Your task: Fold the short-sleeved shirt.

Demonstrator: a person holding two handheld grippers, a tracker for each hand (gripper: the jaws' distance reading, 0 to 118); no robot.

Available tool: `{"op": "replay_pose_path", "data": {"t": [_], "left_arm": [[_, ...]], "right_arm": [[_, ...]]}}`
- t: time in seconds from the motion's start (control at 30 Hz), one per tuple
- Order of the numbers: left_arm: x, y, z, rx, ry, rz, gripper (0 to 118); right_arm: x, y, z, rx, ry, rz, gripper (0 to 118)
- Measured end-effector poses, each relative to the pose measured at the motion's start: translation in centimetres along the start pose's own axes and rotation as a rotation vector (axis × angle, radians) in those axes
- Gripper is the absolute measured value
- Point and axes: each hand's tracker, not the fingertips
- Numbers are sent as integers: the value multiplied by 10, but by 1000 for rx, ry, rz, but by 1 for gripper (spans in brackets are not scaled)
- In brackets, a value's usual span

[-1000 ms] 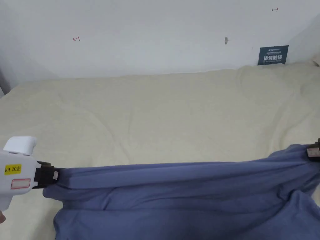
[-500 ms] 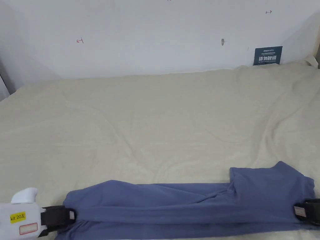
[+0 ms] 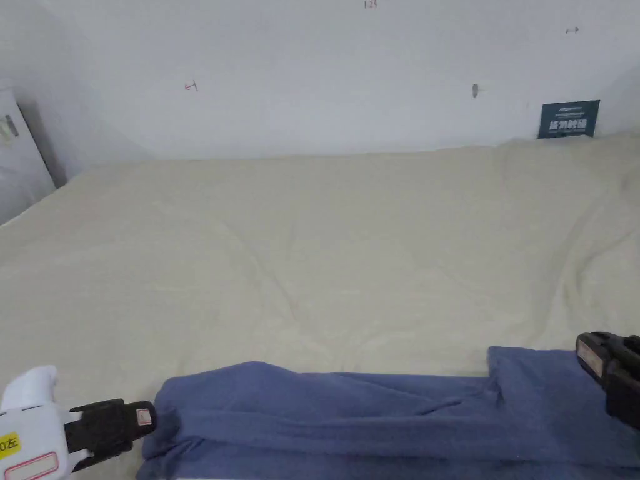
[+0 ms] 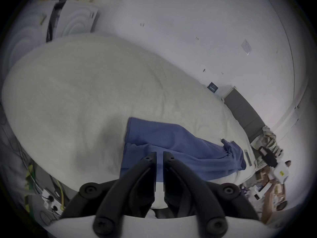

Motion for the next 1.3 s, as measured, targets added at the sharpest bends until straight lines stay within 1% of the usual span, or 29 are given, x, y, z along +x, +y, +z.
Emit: {"op": "replay_pose_path", "data": {"t": [0.03, 0.07, 0.13, 0.23, 0.27, 0.3, 0.37, 0.4, 0.43, 0.47, 0.5, 0.53, 0.57, 0.6, 0.63, 0.67, 0.73, 0.8, 0.83, 0.97, 1.0, 1.03, 1.07, 1.13, 1.17, 1.3], "left_arm": [[4, -1, 5, -7, 20, -43, 0], [11, -5, 11, 2, 26, -74, 0], [14, -9, 20, -9, 11, -100, 0], [4, -10, 26, -20, 54, -122, 0], [-2, -11, 26, -23, 67, -110, 0], [-8, -11, 26, -14, 80, -94, 0], [-23, -8, 23, -15, 77, -55, 0], [-30, -6, 22, -4, 67, -18, 0], [-37, -2, 19, -35, 31, 34, 0], [-44, 2, 16, -51, -15, 63, 3], [-52, 6, 11, -47, -96, 110, 25], [-59, 10, 6, -50, -132, 156, 72], [-62, 13, 0, -59, -132, 175, 95], [-70, 20, -11, -109, -128, 180, 100], [-71, 23, -20, -177, -101, 134, 100], [-71, 27, -26, -137, -98, 114, 100], [-77, 34, -45, -205, -139, 87, 100], [-85, 41, -64, -245, -169, 143, 101], [-89, 45, -72, -251, -142, 159, 101], [-100, 49, -100, -247, -132, 193, 101], [-104, 47, -107, -288, -151, 217, 103], [-105, 47, -109, -281, -171, 215, 110], [-104, 49, -108, -276, -224, 208, 113], [-101, 49, -108, -275, -255, 236, 113], [-100, 47, -113, -294, -287, 255, 113], [-91, 41, -118, -286, -283, 236, 113]], "right_arm": [[-10, 0, -1, -3, 24, -3, 6], [-22, 0, -2, 20, 51, -21, 0], [-38, -4, -9, 30, 68, -36, 0], [-62, -6, -22, -1, 148, -35, 0], [-66, -8, -29, -18, 175, -32, 0], [-72, -8, -34, -16, 164, -25, 0], [-83, -8, -45, -56, 184, 2, 0], [-86, -11, -48, -61, 179, 8, 0], [-89, -11, -53, -71, 185, 9, 0], [-91, -11, -56, -82, 191, 6, 0], [-93, -11, -59, -88, 193, 1, 0], [-97, -12, -61, -99, 199, -4, 0], [-99, -12, -63, -106, 197, -7, 0], [-101, -11, -67, -114, 196, -10, 0], [-102, -11, -70, -121, 196, -12, 0], [-106, -11, -72, -129, 195, -14, 0], [-109, -11, -78, -142, 199, -17, 0], [-113, -10, -83, -159, 204, -10, 0], [-114, -10, -85, -166, 204, 0, 0], [-117, -10, -92, -184, 203, 15, 0], [-117, -11, -94, -190, 203, 16, 0], [-117, -11, -95, -196, 202, 19, 0], [-117, -12, -95, -202, 199, 26, 0], [-117, -14, -95, -207, 193, 43, 0], [-116, -15, -95, -209, 197, 43, 0], [-113, -21, -95, -225, 206, 9, 0]]}}
